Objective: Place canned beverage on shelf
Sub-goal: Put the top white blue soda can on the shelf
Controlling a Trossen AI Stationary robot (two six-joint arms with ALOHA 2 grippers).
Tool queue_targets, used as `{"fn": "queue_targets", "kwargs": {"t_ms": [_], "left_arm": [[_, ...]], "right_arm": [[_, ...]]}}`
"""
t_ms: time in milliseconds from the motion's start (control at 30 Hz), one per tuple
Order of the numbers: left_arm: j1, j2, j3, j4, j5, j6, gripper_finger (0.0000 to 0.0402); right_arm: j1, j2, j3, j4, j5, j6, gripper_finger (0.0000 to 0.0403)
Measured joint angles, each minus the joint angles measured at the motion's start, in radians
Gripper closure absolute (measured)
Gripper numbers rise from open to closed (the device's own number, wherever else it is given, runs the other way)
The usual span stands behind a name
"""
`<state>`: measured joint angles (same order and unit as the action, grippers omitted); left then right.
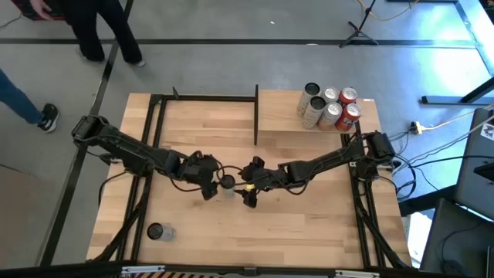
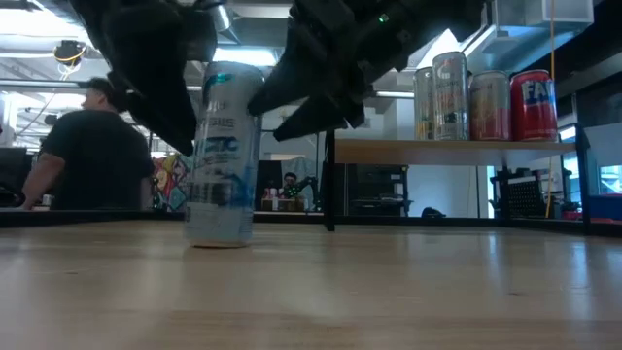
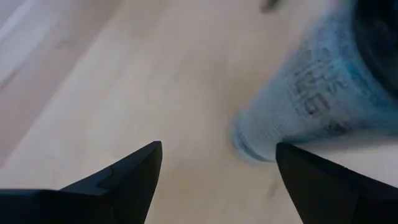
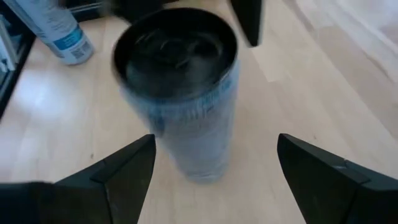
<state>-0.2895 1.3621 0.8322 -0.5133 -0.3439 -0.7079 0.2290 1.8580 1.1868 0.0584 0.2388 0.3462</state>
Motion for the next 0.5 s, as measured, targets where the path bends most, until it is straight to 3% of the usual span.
{"fn": "queue_targets", "kwargs": {"t_ms": [300, 500], "left_arm": [[-0.046, 0.0, 0.001, 0.032, 0.079, 0.008, 0.0085], [-0.047, -0.074, 0.022, -0.014, 0.198, 0.002, 0.0085]], "right_arm": [[-0.017, 0.0, 0.0, -0.071, 0.02, -0.012, 0.0078], [-0.013, -0.067, -0.001, -0.174, -0.001, -0.018, 0.0078]]}}
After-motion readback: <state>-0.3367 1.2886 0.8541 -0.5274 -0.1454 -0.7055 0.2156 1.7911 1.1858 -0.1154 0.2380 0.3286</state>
